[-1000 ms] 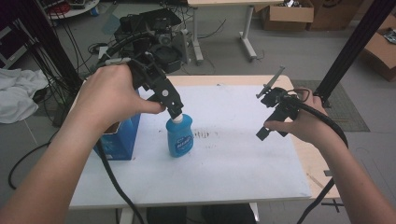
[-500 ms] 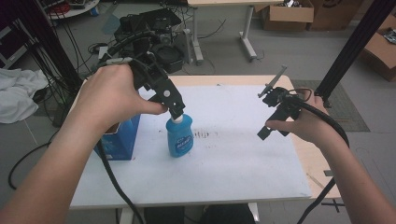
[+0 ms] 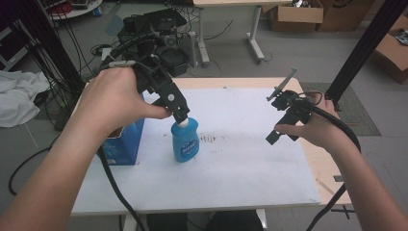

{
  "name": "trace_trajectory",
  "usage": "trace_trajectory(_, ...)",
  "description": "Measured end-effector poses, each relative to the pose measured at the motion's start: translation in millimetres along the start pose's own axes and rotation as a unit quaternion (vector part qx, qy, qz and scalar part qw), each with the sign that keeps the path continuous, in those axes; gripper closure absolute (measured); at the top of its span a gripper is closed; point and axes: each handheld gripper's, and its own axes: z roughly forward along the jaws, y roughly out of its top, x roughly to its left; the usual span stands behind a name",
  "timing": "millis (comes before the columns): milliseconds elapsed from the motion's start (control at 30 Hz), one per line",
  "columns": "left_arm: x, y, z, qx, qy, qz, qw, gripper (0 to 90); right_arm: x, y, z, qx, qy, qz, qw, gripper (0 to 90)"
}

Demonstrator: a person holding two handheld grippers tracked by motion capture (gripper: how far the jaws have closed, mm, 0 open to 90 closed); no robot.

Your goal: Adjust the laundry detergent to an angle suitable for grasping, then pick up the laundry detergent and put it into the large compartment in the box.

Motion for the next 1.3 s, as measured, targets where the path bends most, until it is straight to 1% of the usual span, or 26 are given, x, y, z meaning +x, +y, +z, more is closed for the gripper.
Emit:
trace_trajectory(200,-0.9,0.6,-1.5,-0.001,0.001,-0.003,1.0000,0.1,-0.3,-1.5,-1.8,-0.002,-0.001,0.008,1.0000,20.8)
trace_trajectory(333,-1.2,0.8,-1.3,0.000,0.000,-0.002,1.0000,0.0,-0.8,-2.2,-2.6,-0.002,-0.001,0.003,1.0000,20.7)
trace_trajectory(367,-1.1,0.8,-1.3,-0.002,-0.001,-0.006,1.0000,0.1,-0.8,-2.1,-2.5,-0.002,0.000,0.002,1.0000,20.7)
trace_trajectory(400,-0.4,0.7,-1.4,-0.003,-0.004,-0.007,1.0000,0.1,-0.9,-1.9,-2.4,-0.002,0.000,0.002,1.0000,20.7)
trace_trajectory(633,3.8,-0.2,0.1,0.000,-0.002,-0.010,0.9999,0.1,-1.8,0.1,-1.0,0.000,0.000,-0.001,1.0000,20.8)
trace_trajectory(700,5.1,0.1,0.7,-0.001,-0.005,-0.010,0.9999,0.1,-1.9,0.6,-1.0,0.001,0.000,-0.002,1.0000,20.8)
trace_trajectory(833,6.7,2.2,2.9,-0.003,-0.005,-0.008,0.9999,0.1,-1.9,1.4,-0.5,0.001,0.000,0.003,1.0000,20.8)
trace_trajectory(933,8.6,4.0,6.2,-0.005,-0.007,-0.007,0.9999,0.1,-3.1,1.3,0.3,0.000,0.001,-0.002,1.0000,20.8)
trace_trajectory(1033,11.2,5.6,10.5,-0.012,-0.019,-0.008,0.9997,0.1,-4.3,0.7,1.4,0.002,0.000,-0.002,1.0000,20.8)
trace_trajectory(1233,14.8,10.8,22.8,-0.006,-0.019,-0.017,0.9997,0.1,-5.7,0.4,2.9,0.004,0.001,-0.001,1.0000,20.9)
trace_trajectory(1300,16.5,12.6,26.4,-0.004,-0.020,-0.017,0.9996,0.1,-6.0,0.6,3.7,0.004,0.001,0.000,1.0000,21.0)
